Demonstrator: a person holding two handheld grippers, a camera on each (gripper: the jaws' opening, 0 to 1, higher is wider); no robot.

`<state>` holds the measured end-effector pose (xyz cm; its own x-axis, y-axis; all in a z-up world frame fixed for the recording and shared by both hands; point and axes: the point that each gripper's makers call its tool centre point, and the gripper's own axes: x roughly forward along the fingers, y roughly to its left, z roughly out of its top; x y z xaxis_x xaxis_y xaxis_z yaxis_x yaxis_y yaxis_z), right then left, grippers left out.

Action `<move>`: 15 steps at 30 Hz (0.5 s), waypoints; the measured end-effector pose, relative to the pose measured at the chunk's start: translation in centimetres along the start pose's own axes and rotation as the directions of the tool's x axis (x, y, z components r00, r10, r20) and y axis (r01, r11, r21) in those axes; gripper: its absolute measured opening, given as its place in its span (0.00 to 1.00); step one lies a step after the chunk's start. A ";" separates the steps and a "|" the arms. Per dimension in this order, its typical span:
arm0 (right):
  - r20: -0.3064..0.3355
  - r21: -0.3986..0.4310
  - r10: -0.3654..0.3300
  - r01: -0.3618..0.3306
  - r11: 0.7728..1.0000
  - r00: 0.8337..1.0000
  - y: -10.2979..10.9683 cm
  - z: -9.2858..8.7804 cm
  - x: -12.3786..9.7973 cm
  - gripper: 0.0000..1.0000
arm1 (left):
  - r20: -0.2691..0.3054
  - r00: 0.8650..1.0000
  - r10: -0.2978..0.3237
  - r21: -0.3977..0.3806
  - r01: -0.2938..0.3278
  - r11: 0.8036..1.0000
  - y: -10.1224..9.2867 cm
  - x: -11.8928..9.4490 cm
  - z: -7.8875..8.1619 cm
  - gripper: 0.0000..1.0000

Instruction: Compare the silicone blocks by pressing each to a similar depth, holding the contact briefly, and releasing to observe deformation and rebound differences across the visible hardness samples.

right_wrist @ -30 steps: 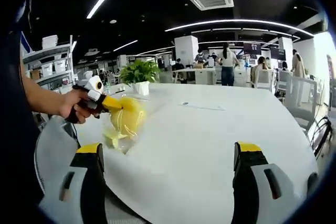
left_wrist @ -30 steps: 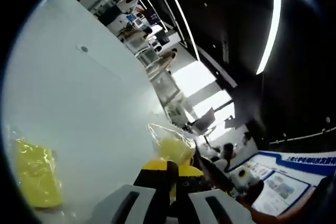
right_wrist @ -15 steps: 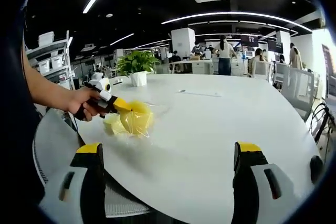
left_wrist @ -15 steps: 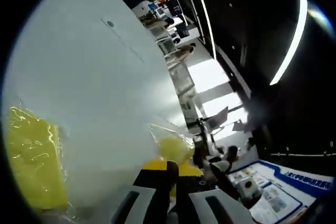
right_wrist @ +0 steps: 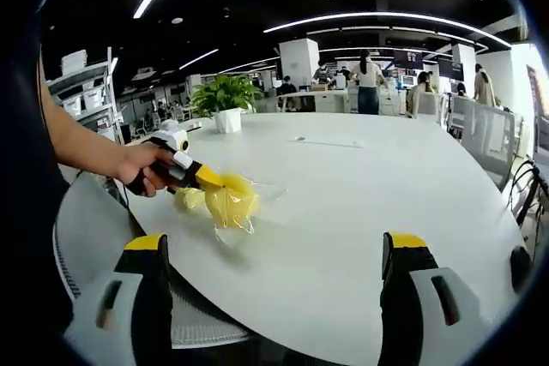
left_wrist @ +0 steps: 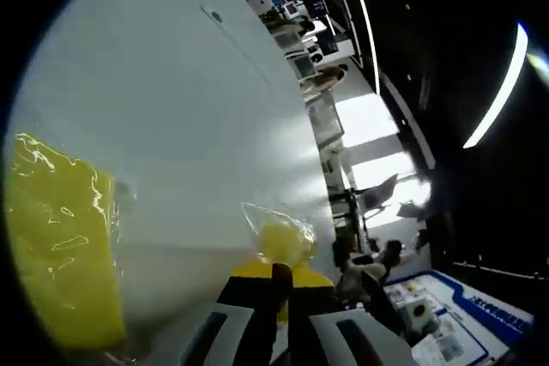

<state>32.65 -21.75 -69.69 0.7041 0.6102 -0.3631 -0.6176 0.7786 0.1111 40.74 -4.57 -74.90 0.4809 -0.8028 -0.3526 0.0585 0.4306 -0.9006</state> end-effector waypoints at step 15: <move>-0.023 -0.002 0.018 -0.019 1.000 1.000 0.9 -0.8 0.6 0.96 | -0.014 0.997 0.074 0.050 -0.073 0.996 1.3 0.9 0.0 0.01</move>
<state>32.28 -20.82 -70.54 0.6844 0.6210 -0.3820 -0.6311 0.7670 0.1162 41.27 -4.71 -76.42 0.4718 -0.7743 -0.4218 0.0670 0.5084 -0.8585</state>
